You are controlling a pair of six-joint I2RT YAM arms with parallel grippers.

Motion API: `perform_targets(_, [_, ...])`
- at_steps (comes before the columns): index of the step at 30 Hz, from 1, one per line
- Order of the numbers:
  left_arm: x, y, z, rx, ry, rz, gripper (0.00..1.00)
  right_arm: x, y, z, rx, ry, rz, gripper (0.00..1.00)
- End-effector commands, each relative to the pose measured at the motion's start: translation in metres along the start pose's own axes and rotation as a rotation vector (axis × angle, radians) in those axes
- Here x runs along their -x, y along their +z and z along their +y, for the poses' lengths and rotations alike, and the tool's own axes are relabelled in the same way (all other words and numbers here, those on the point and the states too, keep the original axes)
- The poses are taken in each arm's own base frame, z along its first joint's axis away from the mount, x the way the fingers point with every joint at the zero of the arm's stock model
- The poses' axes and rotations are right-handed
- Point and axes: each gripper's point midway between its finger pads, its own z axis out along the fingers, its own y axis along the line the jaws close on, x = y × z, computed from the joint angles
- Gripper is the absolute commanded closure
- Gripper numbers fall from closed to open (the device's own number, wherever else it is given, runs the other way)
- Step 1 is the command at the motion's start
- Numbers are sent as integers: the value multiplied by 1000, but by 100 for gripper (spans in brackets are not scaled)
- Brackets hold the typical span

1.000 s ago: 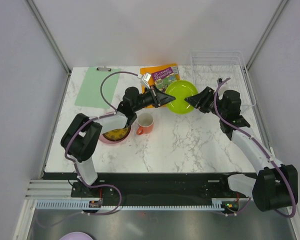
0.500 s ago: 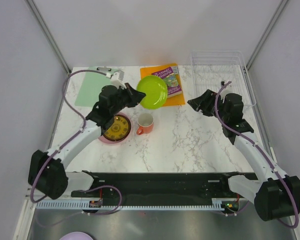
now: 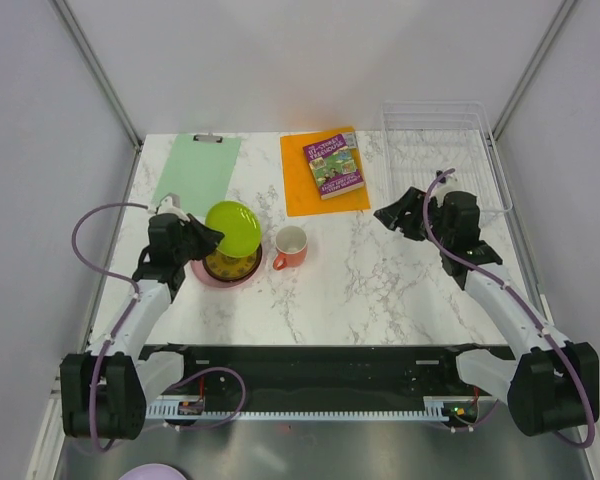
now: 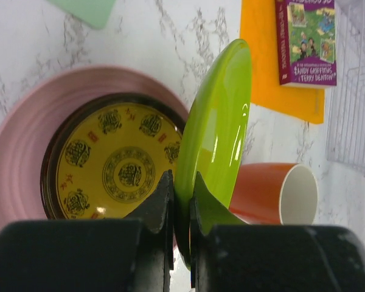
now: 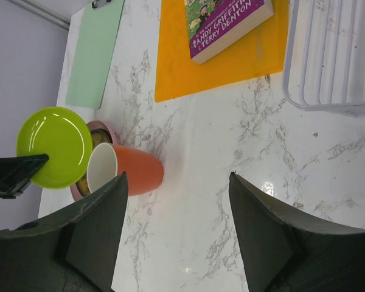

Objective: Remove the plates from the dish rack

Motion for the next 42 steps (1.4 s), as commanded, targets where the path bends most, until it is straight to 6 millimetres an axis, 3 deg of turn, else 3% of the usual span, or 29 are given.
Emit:
perform_targets(1, [-11, 2, -8, -106, -98, 35, 98, 0, 3, 2, 28, -29, -6, 26])
perform_targets(9, [-24, 5, 31, -12, -187, 26, 98, -10, 8, -6, 19, -37, 30, 26])
perform_targets(17, [-42, 8, 49, 26, -231, 58, 96, -20, 14, -13, 13, -26, 56, 26])
perform_targets(18, [-43, 8, 49, 25, -233, 61, 93, -21, 14, -14, 12, -26, 58, 26])
perform_targets(19, [-42, 9, 50, 22, -234, 56, 81, -22, 15, -15, 11, -29, 62, 26])
perform_targets(21, [-45, 9, 51, 23, -236, 62, 72, -23, 15, -16, 8, -27, 67, 26])
perform_targets(22, [-45, 9, 51, 23, -234, 64, 56, -23, 15, -16, 8, -28, 67, 26])
perform_targets(25, [-46, 9, 52, 25, -234, 66, 34, -24, 16, -16, 7, -28, 70, 26])
perform_targets(28, [-48, 8, 54, 33, -229, 65, 22, -26, 16, -18, 2, -27, 72, 26])
perform_targets(34, [-40, 1, 52, 49, -183, 57, 2, -29, 16, -23, -13, -38, 78, 26])
perform_targets(38, [-15, -7, 40, 37, -116, 4, 0, -26, 13, -28, -42, -66, 69, 26])
perform_targets(42, [-2, -18, 29, 26, -41, 5, 0, -24, 12, -36, -85, -98, 64, 26])
